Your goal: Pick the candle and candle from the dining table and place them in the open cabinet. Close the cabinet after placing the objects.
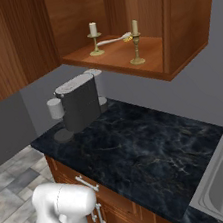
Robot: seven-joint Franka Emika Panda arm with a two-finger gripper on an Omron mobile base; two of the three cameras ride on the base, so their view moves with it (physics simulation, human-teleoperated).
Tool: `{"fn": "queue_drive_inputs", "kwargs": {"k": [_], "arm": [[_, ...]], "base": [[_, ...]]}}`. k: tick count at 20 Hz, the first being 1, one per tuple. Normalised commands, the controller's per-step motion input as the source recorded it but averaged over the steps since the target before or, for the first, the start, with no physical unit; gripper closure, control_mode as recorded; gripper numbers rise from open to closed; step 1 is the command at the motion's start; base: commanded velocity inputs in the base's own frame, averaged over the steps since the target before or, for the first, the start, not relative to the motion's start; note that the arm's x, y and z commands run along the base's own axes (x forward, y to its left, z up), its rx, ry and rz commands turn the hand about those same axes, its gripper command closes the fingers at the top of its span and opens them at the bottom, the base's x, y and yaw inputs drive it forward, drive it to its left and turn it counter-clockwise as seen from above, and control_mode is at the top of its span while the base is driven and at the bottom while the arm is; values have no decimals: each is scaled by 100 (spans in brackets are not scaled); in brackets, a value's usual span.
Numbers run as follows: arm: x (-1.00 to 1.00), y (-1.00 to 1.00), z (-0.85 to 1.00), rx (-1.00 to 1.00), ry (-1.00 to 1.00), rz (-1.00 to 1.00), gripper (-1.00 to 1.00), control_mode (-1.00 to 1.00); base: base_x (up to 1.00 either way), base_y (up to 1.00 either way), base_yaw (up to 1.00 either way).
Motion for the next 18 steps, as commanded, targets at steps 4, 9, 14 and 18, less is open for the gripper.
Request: {"fn": "queue_drive_inputs", "kwargs": {"k": [4, 9, 14, 18], "arm": [[-9, 65, 0, -19, 1, 1, -100, -100], [0, 59, 0, -19, 6, 0, -100, -100], [6, 52, 0, -17, 6, 0, -100, -100], [12, 50, 0, -17, 8, 0, -100, -100]], "base": [[0, 0, 0], [0, 0, 0], [0, 0, 0], [0, 0, 0]]}}
